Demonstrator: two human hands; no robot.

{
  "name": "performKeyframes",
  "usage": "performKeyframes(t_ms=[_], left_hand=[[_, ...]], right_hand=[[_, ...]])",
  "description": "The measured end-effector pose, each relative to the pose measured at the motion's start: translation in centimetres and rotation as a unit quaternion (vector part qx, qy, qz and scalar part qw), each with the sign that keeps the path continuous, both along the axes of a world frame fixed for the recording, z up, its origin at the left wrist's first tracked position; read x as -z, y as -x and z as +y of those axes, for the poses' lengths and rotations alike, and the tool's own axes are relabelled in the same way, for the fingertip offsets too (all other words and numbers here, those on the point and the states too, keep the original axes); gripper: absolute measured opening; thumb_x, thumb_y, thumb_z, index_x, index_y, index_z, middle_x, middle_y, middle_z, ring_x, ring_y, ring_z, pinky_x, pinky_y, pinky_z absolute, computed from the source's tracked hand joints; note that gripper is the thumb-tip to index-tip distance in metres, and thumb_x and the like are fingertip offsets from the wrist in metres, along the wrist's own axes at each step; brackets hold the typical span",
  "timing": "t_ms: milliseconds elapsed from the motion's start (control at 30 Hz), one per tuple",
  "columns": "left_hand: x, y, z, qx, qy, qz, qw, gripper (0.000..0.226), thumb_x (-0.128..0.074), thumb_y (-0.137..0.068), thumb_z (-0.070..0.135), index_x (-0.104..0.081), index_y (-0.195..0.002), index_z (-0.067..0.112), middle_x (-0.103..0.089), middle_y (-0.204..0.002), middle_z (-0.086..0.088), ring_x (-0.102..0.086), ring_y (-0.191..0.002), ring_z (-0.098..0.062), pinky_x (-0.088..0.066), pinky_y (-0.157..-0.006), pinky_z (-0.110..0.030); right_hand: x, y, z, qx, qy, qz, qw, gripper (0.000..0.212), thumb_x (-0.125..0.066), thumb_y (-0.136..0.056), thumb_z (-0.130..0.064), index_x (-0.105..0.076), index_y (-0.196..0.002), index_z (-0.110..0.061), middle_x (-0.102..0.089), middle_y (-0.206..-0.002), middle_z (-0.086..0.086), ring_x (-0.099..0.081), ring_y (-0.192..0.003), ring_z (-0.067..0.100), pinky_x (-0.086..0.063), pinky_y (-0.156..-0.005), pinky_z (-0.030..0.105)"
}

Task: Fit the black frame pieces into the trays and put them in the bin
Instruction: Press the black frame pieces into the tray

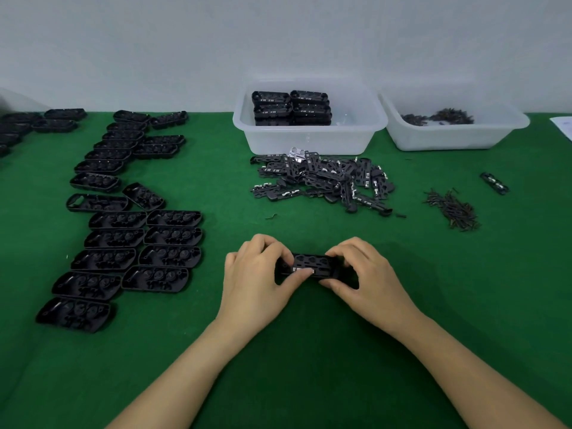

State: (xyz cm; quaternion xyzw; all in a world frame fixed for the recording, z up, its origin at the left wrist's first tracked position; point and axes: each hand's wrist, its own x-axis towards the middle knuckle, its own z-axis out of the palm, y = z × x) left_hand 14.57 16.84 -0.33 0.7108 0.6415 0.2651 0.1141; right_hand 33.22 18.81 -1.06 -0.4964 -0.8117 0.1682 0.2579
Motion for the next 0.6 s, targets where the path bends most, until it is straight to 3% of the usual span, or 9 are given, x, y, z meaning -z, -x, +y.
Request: performKeyframes(t_ms=[233,400,500,600], left_hand=[[-2.0,-0.8,2.6,0.012,0.085,-0.056,0.995,0.026,-0.06,-0.081,0.048,-0.048,-0.063,0.036,-0.051,-0.104,0.01,-0.045,-0.109,-0.012,-0.02,-0.083,-0.028],[-4.0,-2.2,4.1,0.054,0.061,-0.014,0.997,0.03,-0.058,-0.08,0.054,-0.045,-0.06,0.035,-0.05,-0.1,0.01,-0.045,-0.107,-0.012,-0.022,-0.084,-0.031],[-4.7,-1.9,4.4,0.094,0.069,-0.064,0.991,0.027,-0.054,-0.077,0.059,-0.05,-0.065,0.036,-0.057,-0.1,0.009,-0.049,-0.103,-0.009,-0.029,-0.09,-0.033],[-4.3,0.2,4.2,0.117,0.068,-0.14,0.981,0.03,-0.051,-0.073,0.062,-0.058,-0.081,0.033,-0.059,-0.093,0.012,-0.05,-0.09,0.002,-0.034,-0.082,-0.01]], right_hand=[[0.0,0.0,0.2,-0.009,-0.008,-0.013,1.0,0.037,-0.071,-0.076,-0.032,-0.059,-0.104,-0.011,-0.054,-0.098,-0.002,-0.049,-0.09,0.012,-0.043,-0.081,0.028],[-0.4,0.3,0.3,0.003,-0.017,0.033,0.999,0.042,-0.067,-0.078,-0.039,-0.06,-0.107,-0.008,-0.054,-0.096,0.0,-0.05,-0.086,0.013,-0.042,-0.076,0.025],[-0.5,0.6,0.4,0.016,-0.046,0.049,0.998,0.038,-0.072,-0.076,-0.028,-0.065,-0.104,-0.005,-0.058,-0.09,0.004,-0.053,-0.082,0.017,-0.046,-0.073,0.03],[-0.3,0.6,0.6,0.03,-0.033,0.083,0.996,0.033,-0.074,-0.074,-0.022,-0.068,-0.102,-0.004,-0.06,-0.088,0.002,-0.056,-0.081,0.013,-0.047,-0.075,0.024]])
